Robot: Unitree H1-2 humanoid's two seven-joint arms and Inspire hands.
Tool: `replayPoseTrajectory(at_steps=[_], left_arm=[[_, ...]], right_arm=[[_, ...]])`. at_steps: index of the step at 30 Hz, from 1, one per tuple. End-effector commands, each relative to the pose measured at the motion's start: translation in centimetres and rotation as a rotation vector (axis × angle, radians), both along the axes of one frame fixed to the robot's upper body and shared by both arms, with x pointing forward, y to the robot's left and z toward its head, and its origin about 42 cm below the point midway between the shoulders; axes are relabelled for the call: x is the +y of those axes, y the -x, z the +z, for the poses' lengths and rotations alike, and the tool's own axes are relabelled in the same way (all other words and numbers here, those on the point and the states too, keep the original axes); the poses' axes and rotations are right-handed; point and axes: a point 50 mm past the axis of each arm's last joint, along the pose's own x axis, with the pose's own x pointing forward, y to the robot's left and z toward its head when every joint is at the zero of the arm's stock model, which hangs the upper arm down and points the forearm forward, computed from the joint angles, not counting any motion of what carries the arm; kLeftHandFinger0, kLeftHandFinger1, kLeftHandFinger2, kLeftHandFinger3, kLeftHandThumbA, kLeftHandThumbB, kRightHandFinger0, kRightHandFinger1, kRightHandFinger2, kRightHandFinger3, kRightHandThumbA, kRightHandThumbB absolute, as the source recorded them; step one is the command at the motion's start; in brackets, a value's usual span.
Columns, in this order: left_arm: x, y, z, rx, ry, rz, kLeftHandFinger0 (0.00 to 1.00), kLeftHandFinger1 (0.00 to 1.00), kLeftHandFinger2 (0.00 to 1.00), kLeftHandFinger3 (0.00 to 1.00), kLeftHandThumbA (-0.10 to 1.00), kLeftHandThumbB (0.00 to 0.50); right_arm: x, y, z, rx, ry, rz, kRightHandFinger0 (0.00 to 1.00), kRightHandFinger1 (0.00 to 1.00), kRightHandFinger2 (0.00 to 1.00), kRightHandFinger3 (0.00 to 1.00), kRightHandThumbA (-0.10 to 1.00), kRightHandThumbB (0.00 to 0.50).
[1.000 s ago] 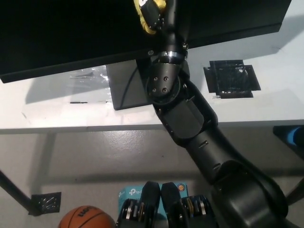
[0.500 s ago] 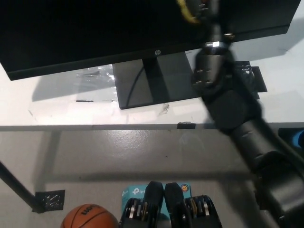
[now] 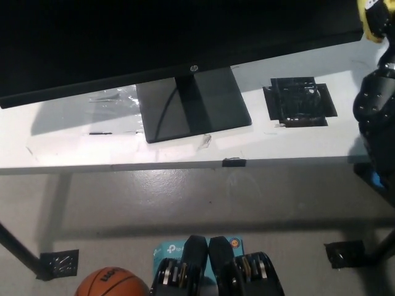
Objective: The robot uses its right hand to pick up the cloth kept in the middle of the desk and use it to wipe the monitor in the middle of the desk by swiping its screen twice
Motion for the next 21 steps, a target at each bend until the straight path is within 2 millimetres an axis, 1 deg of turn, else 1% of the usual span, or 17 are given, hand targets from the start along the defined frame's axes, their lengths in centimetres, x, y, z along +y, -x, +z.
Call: replayPoseTrajectory(at_steps=[1, 2, 4, 5, 7, 8, 10, 12, 13, 14, 15, 16, 17, 18, 19, 20, 21], left_arm=[[1.0, 0.1, 0.5, -0.02, -0.029, 0.008, 1.0, 1.0, 1.0, 0.89, 0.19, 0.246], [0.9, 0.2, 0.4, -0.019, -0.028, 0.008, 1.0, 1.0, 1.0, 0.89, 0.19, 0.246], [0.8, 0.0, 0.5, -0.021, -0.032, 0.006, 1.0, 1.0, 1.0, 0.89, 0.18, 0.246], [0.8, 0.0, 0.6, -0.022, -0.028, 0.007, 1.0, 1.0, 1.0, 0.89, 0.18, 0.247], [0.7, -0.1, 0.7, -0.029, -0.028, 0.0, 1.0, 1.0, 1.0, 0.88, 0.2, 0.254], [0.7, 0.0, 0.8, -0.028, -0.031, -0.001, 1.0, 1.0, 1.0, 0.88, 0.21, 0.257], [0.7, -0.1, 0.8, -0.028, -0.036, -0.004, 1.0, 1.0, 1.0, 0.87, 0.2, 0.255], [0.7, -0.1, 0.8, -0.029, -0.033, -0.004, 1.0, 1.0, 1.0, 0.87, 0.19, 0.252], [0.6, -0.1, 0.8, -0.029, -0.028, -0.006, 1.0, 1.0, 1.0, 0.87, 0.19, 0.253], [0.6, -0.1, 0.8, -0.025, -0.034, -0.009, 1.0, 1.0, 1.0, 0.88, 0.2, 0.253], [0.5, -0.2, 0.8, -0.02, -0.026, 0.0, 1.0, 1.0, 1.0, 0.88, 0.19, 0.257], [0.5, -0.2, 0.8, -0.021, -0.026, -0.004, 1.0, 1.0, 1.0, 0.88, 0.19, 0.252], [0.5, -0.2, 0.8, -0.028, -0.028, -0.012, 1.0, 1.0, 1.0, 0.87, 0.2, 0.256], [0.4, -0.4, 0.8, -0.029, -0.029, -0.016, 1.0, 1.0, 1.0, 0.87, 0.2, 0.256], [0.4, -0.4, 0.8, -0.028, -0.035, -0.016, 1.0, 1.0, 1.0, 0.86, 0.21, 0.258], [0.3, -0.5, 0.8, -0.023, -0.038, -0.015, 1.0, 1.0, 1.0, 0.86, 0.21, 0.257], [0.3, -0.5, 0.8, -0.023, -0.032, -0.01, 1.0, 1.0, 1.0, 0.86, 0.2, 0.256]], right_arm=[[-0.3, -0.2, 2.3, -0.084, -0.002, -0.01, 0.0, 0.0, 0.36, 0.35, -0.1, 0.0], [-0.3, -0.2, 2.2, -0.083, -0.001, -0.01, 0.0, 0.0, 0.36, 0.35, -0.1, 0.0], [-0.3, -0.3, 2.1, -0.079, -0.004, -0.004, 0.0, 0.01, 0.38, 0.3, -0.1, 0.0], [0.2, -0.4, 2.2, -0.076, -0.006, 0.002, 0.0, 0.0, 0.37, 0.23, -0.1, 0.0], [0.8, -0.7, 2.1, -0.081, 0.018, -0.014, 0.0, 0.0, 0.36, 0.26, -0.1, 0.0], [1.1, -0.8, 2.1, -0.076, 0.015, -0.009, 0.0, 0.0, 0.36, 0.24, -0.09, 0.0], [2.1, -0.6, 2.6, -0.076, 0.002, 0.019, 0.0, 0.0, 0.37, 0.29, -0.07, 0.0], [2.7, -0.7, 2.8, -0.08, -0.015, 0.053, 0.0, 0.0, 0.39, 0.27, -0.09, 0.0], [3.6, -0.7, 3.3, -0.083, -0.026, 0.063, 0.0, 0.0, 0.39, 0.26, 0.01, 0.0], [4.1, -0.9, 3.6, -0.078, -0.025, 0.07, 0.0, 0.0, 0.39, 0.25, 0.01, 0.0], [4.6, -0.9, 3.9, -0.096, -0.016, 0.07, 0.0, 0.0, 0.38, 0.17, -0.06, 0.0], [5.1, -1.0, 4.2, -0.104, -0.01, 0.07, 0.0, 0.0, 0.38, 0.13, -0.1, 0.0], [6.2, -1.0, 4.9, -0.109, -0.003, 0.071, 0.0, 0.0, 0.4, 0.13, -0.1, 0.0], [6.1, -0.9, 4.9, -0.11, -0.003, 0.068, 0.0, 0.0, 0.4, 0.13, -0.1, 0.0], [7.7, -1.2, 6.0, -0.116, -0.012, 0.09, 0.0, 0.0, 0.4, 0.1, -0.1, 0.0], [8.5, -1.1, 6.6, -0.111, -0.032, 0.119, 0.0, 0.0, 0.36, 0.29, -0.1, 0.0], [9.1, -1.2, 6.8, -0.12, -0.032, 0.136, 0.0, 0.0, 0.34, 0.25, -0.1, 0.0]])
